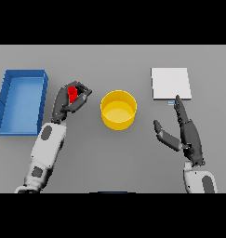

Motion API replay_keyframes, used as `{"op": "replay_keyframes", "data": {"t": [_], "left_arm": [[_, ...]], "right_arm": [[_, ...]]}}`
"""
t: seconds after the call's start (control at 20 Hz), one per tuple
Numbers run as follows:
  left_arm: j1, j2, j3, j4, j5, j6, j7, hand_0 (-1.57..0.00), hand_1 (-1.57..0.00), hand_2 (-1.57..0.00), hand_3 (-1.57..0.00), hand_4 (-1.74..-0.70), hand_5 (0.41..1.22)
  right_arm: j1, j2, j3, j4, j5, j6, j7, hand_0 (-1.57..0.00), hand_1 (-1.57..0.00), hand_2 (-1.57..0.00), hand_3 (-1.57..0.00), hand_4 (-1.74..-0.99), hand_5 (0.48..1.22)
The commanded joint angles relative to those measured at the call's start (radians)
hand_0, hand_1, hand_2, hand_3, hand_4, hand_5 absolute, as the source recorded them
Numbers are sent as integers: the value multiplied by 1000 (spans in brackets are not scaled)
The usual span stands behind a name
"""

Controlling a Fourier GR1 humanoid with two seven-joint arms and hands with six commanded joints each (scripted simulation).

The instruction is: Pick up the red beaker and tilt it to pour out 1 green nut into yellow bowl. Pick up the yellow bowl and place it on the metallic measuring scale.

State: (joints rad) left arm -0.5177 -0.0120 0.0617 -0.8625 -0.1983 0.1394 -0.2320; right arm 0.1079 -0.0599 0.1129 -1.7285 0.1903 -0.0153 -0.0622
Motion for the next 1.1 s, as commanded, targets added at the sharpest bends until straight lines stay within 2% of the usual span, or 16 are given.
{"op": "replay_keyframes", "data": {"t": [0.0,0.1,0.25,0.35,0.45,0.6,0.7,0.85,1.05], "left_arm": [[-2,3,-9,1,-11,7,2,-1049,-1067,-1106,-1058,-1589,1079],[-2,7,-10,-5,-4,3,22,-1237,-1248,-1273,-1154,-1636,1130],[2,13,-12,-12,0,-6,31,-1400,-1406,-1419,-1357,-1542,1174],[4,6,8,-25,52,-50,4,-1462,-1465,-1473,-1434,-1614,1165],[-7,-1,24,-58,99,-79,-10,-1501,-1503,-1509,-1484,-1660,1150],[-5,19,25,-113,131,-104,19,-1535,-1536,-1539,-1526,-1699,1135],[-9,38,3,-163,130,-121,58,-1548,-1549,-1551,-1542,-1714,1132],[-21,65,-34,-195,102,-123,97,-1556,-1557,-1558,-1553,-1724,1132],[-32,104,-58,-189,78,-131,108,-1556,-1557,-1558,-1553,-1724,1139]], "right_arm": [[-2,4,5,-4,3,-1,3,1,1,1,1,-1239,648],[2,8,10,-6,10,-5,-15,1,1,1,1,-1242,650],[4,13,9,2,-6,6,-24,1,1,1,1,-1255,644],[11,8,9,-6,2,1,-30,1,1,1,1,-1245,642],[12,12,20,-19,10,2,-26,1,1,1,1,-1246,644],[10,8,18,-5,16,0,-32,1,1,1,1,-1233,644],[0,6,15,9,18,-1,-29,1,1,1,1,-1227,647],[12,2,21,5,39,-10,-60,1,1,1,1,-1219,656],[19,-4,24,-8,48,-13,-78,1,1,1,1,-1219,661]]}}
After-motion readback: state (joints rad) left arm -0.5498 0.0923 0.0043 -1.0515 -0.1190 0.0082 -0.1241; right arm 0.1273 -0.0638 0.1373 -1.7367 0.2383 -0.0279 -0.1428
